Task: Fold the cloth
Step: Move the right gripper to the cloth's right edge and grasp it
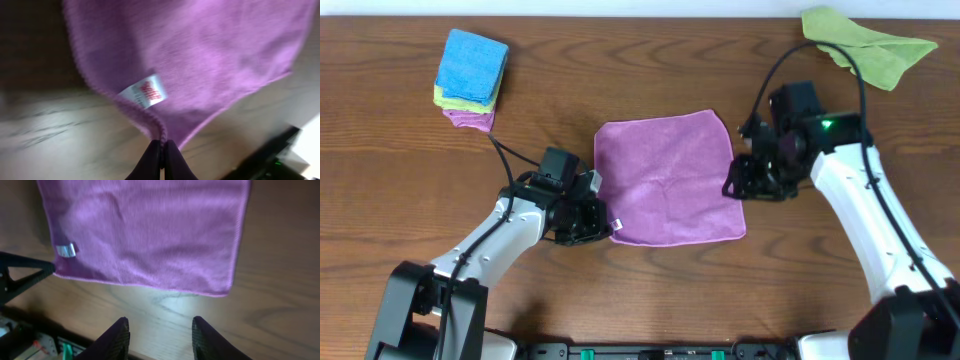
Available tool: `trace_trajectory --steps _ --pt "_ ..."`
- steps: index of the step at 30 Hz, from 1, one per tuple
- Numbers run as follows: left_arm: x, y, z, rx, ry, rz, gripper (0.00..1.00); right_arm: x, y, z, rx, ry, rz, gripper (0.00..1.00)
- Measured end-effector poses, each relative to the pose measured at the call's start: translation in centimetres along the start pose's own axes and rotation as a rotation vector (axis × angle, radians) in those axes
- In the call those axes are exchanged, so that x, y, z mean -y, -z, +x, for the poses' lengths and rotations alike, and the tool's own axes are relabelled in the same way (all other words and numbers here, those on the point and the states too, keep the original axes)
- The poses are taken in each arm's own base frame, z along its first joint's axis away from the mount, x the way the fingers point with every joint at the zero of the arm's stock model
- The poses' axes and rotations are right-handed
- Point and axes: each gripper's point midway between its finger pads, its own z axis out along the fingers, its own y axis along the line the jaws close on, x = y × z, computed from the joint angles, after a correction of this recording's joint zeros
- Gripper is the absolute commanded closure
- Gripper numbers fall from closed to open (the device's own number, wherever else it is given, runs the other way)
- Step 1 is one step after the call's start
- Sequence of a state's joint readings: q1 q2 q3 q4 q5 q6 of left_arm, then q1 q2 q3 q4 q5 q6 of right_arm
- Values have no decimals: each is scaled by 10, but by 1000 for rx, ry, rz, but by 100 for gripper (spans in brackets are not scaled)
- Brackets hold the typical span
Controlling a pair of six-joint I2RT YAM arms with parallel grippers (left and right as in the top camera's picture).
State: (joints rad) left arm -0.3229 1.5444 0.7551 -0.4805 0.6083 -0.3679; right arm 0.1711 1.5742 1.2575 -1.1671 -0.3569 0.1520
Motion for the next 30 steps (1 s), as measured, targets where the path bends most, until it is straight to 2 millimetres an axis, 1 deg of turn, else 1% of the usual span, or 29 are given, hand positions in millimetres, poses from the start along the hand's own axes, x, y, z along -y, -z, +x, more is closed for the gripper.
trace_trajectory --steps 2,3,4,7,9,10,12,14,17,21,27,30 --pt "-6 0 1 1 1 -30 94 7 -19 17 -57 -37 -38 66" --pt "-8 0 1 3 1 -42 94 10 -26 24 -80 -54 -52 68" --pt "-9 0 0 6 1 -49 95 14 -35 36 -115 -87 -75 70" --pt "-12 0 -1 13 -1 -65 94 25 -50 58 -174 -158 -108 70" --pt "-12 0 -1 14 -1 -67 94 31 -55 64 -187 -188 -119 68" --pt "-12 0 -1 14 -1 -68 94 34 -56 65 -185 -198 -120 66" --pt "-12 0 -1 14 -1 -68 94 41 -59 64 -170 -217 -120 64" --pt "-13 0 -1 15 -1 -70 94 48 -62 63 -155 -234 -115 63" --pt "-13 0 -1 15 -1 -70 94 60 -70 68 -147 -267 -97 62" --pt "-13 0 -2 16 -2 -70 94 69 -79 71 -133 -290 -84 61" --pt "-13 0 -2 16 -2 -70 94 74 -87 55 -57 -286 -81 61" --pt "-13 0 -2 16 -2 -70 94 76 -92 50 -49 -298 -81 63"
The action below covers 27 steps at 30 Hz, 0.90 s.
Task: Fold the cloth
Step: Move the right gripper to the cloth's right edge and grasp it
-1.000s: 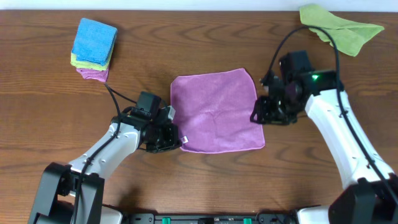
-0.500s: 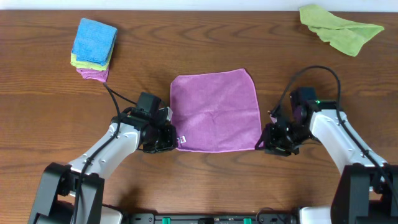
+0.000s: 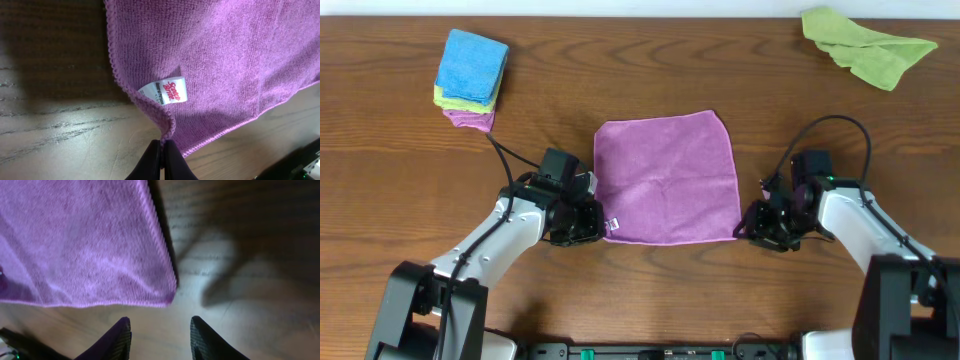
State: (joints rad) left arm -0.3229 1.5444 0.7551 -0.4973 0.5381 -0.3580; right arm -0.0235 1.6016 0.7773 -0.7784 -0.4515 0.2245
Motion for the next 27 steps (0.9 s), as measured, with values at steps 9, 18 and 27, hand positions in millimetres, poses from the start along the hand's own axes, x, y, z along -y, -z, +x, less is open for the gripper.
trace_trajectory --steps 9,18,27 --pt "0 0 0 1 -1 1 94 -2 -14 -5 -34 -43 -39 74" --pt "0 0 -1 3 -2 1 94 -6 -17 -9 -37 -65 -73 89" --pt "0 0 0 2 -1 0 94 -2 -19 -11 -33 -77 -59 99"
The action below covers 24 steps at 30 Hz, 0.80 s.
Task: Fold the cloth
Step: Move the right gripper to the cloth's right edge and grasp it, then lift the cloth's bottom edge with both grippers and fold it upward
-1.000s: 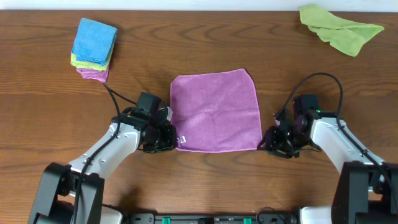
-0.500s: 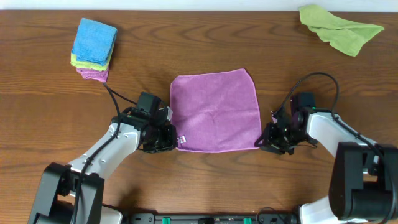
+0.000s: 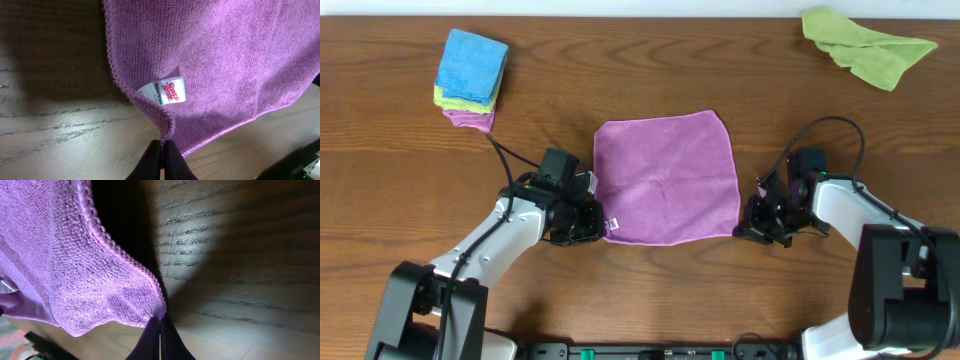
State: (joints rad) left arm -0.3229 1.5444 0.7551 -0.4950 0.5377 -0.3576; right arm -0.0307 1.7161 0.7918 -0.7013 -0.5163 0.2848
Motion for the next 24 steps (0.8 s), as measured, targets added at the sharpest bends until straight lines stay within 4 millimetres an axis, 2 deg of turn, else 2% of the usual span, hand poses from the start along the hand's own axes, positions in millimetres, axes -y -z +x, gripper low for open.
trace_trajectory --steps 6,9,11,15,18,20,24 --pt "6 9 -4 -2 -6 -6 94 6 3 8 -45 -30 47 98" --pt "20 26 -16 32 -37 3 94 12 8 13 -62 -44 92 99" --pt "33 44 -25 77 -65 11 94 9 18 12 -43 -35 104 98" --pt "50 72 -32 154 -117 32 94 -13 51 4 80 30 70 98" --pt "52 81 -30 178 -130 30 94 -32 75 0 178 84 20 98" --pt "49 81 -29 178 -124 15 94 -42 85 -4 231 104 -8 98" --pt "44 84 -42 236 -134 -28 94 -66 86 -20 309 159 -50 99"
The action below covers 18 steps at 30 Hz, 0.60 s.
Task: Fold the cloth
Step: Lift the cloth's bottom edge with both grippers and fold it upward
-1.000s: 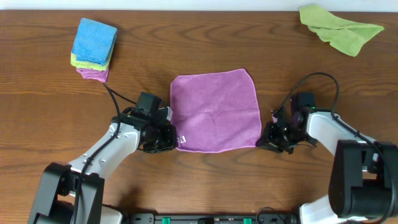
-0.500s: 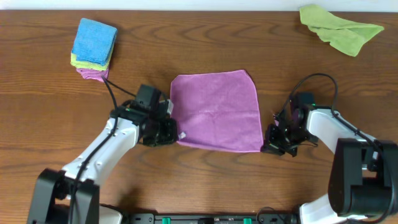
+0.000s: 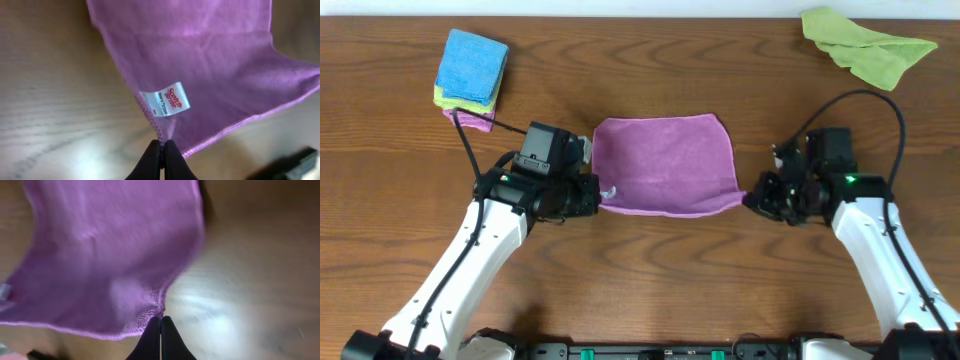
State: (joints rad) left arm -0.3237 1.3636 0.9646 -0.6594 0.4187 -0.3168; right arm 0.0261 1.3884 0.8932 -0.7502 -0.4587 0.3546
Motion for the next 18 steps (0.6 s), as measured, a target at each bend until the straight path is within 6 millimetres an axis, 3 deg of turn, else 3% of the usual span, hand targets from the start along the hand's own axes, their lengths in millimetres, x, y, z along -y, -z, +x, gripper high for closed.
trace_trajectory --steps 5,11,18 --pt "-3 -7 -34 114 -12 -1 94 -16 -9 -25 84 10 -37 98" --pt "-31 -41 -60 135 49 -28 94 -16 -30 -56 90 -21 -33 98" --pt "-61 -59 -110 250 107 14 94 -29 -50 -119 125 -16 -35 98"
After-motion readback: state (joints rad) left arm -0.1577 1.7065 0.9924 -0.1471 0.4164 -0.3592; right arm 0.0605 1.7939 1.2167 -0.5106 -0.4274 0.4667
